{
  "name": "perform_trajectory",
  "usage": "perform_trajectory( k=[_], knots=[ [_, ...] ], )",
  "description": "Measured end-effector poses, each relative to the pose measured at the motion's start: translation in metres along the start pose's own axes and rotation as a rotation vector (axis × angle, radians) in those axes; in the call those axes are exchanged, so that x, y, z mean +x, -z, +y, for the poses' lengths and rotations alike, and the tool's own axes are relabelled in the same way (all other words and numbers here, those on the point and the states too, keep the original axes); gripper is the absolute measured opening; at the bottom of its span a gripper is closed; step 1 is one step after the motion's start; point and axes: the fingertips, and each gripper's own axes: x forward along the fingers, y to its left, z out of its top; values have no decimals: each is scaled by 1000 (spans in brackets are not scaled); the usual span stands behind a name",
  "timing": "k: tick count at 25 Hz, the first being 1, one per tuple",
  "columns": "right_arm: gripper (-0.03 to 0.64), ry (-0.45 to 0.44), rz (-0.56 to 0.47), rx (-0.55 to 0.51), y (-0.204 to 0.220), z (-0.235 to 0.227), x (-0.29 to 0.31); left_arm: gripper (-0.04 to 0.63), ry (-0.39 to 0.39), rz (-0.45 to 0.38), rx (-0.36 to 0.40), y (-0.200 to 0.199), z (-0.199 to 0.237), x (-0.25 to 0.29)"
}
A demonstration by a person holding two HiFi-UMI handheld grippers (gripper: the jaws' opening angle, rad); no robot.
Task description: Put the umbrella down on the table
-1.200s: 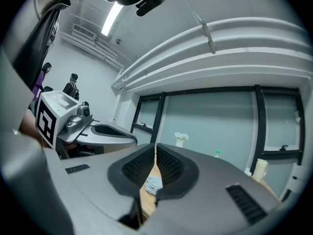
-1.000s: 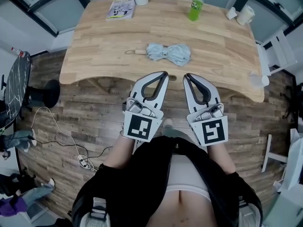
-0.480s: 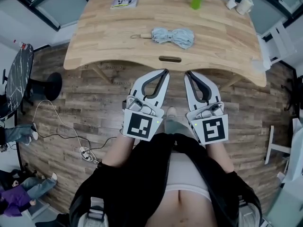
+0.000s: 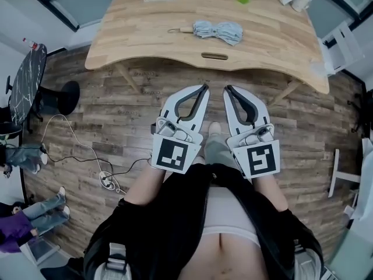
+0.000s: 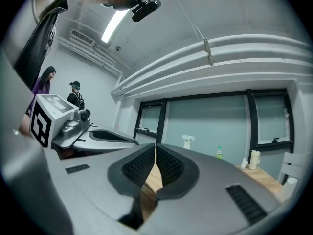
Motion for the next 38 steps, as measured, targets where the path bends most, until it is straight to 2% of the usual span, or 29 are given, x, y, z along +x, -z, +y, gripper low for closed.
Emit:
perform_trajectory(
  k=[11,19,24,29,33,38],
  knots=[
    [35,-12,40,23,1,26,-30,6,2,-8,-28,-10,-23,-30],
    [35,0,24,29,-5,32,-48,6,21,-12,-49,-9,-41,-41],
    [35,0,12,27,-4,36,-67,6,26,-7,-10,-15,-56,-51],
    [35,-22,5,17,-7,45,-89,6,-4,-19,-4,-28,-67,-68],
    [35,-29,5,24,-10,49,-119,6,-26,-17,-7,-38,-90,-81],
    [35,-37,17,24,-8,55,-172,8,-34,-18,-19,-48,-139,-100]
  ],
)
